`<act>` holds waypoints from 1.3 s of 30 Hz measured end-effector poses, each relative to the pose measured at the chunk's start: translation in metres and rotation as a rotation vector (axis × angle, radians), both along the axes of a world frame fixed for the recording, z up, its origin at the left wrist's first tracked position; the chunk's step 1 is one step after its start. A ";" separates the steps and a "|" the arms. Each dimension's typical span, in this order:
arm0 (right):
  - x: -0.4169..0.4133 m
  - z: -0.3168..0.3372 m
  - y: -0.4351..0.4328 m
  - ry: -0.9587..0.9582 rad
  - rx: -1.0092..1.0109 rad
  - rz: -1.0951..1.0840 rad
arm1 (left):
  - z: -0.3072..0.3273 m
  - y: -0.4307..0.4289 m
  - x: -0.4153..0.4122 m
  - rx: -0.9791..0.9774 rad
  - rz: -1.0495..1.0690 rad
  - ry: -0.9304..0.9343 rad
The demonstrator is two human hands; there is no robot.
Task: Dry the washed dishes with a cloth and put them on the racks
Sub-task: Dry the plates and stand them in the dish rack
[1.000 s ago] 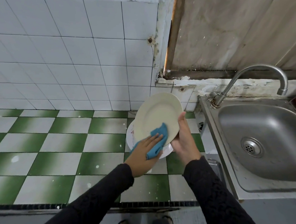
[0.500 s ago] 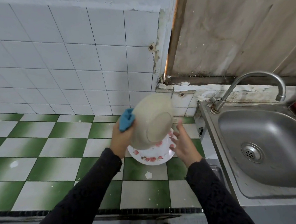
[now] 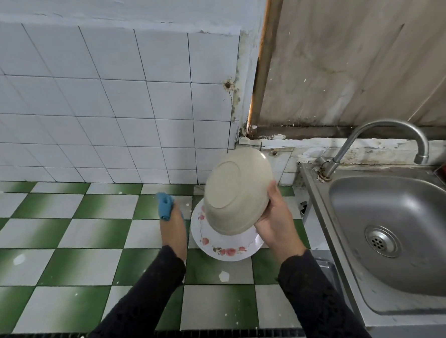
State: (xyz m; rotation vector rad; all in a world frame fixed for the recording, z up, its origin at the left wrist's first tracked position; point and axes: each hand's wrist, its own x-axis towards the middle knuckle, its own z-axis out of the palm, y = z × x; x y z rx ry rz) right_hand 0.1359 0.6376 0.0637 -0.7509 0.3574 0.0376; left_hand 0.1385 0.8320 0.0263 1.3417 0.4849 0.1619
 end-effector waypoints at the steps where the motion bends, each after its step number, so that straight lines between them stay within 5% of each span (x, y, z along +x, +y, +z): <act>1: 0.000 0.002 0.003 -0.005 -0.053 0.009 | 0.002 -0.007 -0.005 0.053 -0.006 -0.048; 6: -0.005 -0.006 0.031 0.002 -0.328 0.132 | 0.024 -0.050 -0.024 0.236 -0.419 -0.283; 10: -0.008 -0.003 0.037 -0.023 -0.355 0.193 | 0.027 -0.060 0.002 0.681 -0.555 -0.563; 16: -0.007 -0.005 0.021 0.061 -0.419 0.194 | 0.021 -0.030 0.044 0.563 -0.532 -0.333; 23: -0.006 -0.001 0.023 0.043 -0.238 0.130 | 0.023 -0.056 0.010 0.966 -0.723 -0.623; 29: -0.009 0.005 0.014 0.007 -0.336 0.180 | 0.017 -0.029 0.046 0.508 -0.562 -0.273; 31: -0.010 0.006 0.016 0.024 -0.344 0.172 | 0.014 -0.032 0.037 0.628 -0.580 -0.303; 34: -0.009 0.003 0.022 0.049 -0.264 0.133 | 0.014 -0.045 0.020 0.967 -0.694 -0.583; 36: -0.008 0.005 0.022 0.048 -0.221 0.134 | 0.014 -0.046 0.026 0.981 -0.674 -0.629; 39: -0.006 0.009 0.012 0.038 -0.198 0.124 | 0.028 -0.039 0.038 0.518 -0.593 -0.390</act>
